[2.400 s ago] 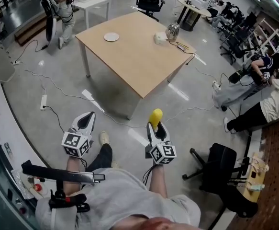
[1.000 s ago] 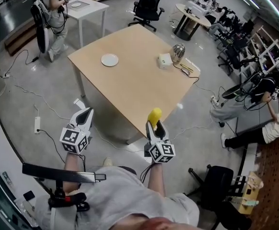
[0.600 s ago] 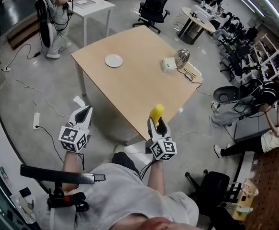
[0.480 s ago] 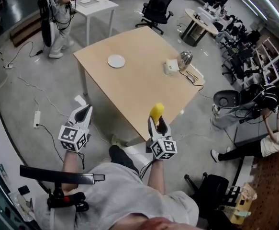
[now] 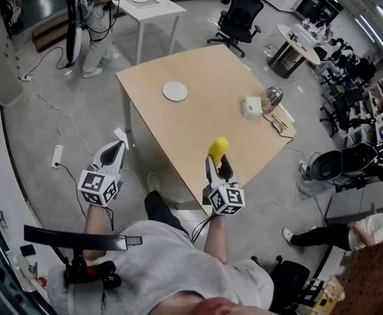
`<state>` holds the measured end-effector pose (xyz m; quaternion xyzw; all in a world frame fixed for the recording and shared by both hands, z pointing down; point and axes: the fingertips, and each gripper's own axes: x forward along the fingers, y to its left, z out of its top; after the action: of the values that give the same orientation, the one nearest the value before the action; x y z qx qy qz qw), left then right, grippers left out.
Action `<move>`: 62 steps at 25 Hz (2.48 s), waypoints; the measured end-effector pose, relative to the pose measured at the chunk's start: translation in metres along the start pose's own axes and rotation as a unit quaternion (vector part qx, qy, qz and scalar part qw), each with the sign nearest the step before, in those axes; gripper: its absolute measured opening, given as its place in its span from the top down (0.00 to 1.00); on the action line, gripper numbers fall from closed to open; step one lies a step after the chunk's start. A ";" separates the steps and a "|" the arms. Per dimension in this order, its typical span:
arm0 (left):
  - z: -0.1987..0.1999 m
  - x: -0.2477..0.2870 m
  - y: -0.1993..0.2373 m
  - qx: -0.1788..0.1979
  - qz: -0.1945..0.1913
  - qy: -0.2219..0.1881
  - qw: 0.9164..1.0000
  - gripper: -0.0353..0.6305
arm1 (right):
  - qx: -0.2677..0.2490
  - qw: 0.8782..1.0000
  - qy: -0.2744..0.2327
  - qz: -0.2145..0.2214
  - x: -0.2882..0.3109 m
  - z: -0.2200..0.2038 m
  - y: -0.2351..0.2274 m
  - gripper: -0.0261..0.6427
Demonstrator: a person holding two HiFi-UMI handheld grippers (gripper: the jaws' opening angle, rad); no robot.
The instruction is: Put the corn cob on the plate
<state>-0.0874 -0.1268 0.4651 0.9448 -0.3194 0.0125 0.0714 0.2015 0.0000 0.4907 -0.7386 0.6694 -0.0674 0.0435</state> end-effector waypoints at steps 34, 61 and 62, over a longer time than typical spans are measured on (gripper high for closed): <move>-0.008 0.197 0.108 -0.030 0.070 0.062 0.995 0.92 | -0.023 0.990 0.110 0.080 0.317 -0.038 -0.090 0.63; 0.000 0.129 0.162 -0.042 0.224 0.077 0.971 0.92 | -0.114 0.936 0.305 0.137 0.485 -0.174 -0.078 0.63; -0.001 0.125 0.164 -0.042 0.229 0.077 0.969 0.92 | -0.124 0.931 0.315 0.137 0.488 -0.181 -0.078 0.63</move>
<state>-0.0872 -0.3310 0.4954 0.8389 -0.5211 0.0876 0.1308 0.2956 -0.4728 0.7020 -0.5801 0.7465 -0.2061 -0.2524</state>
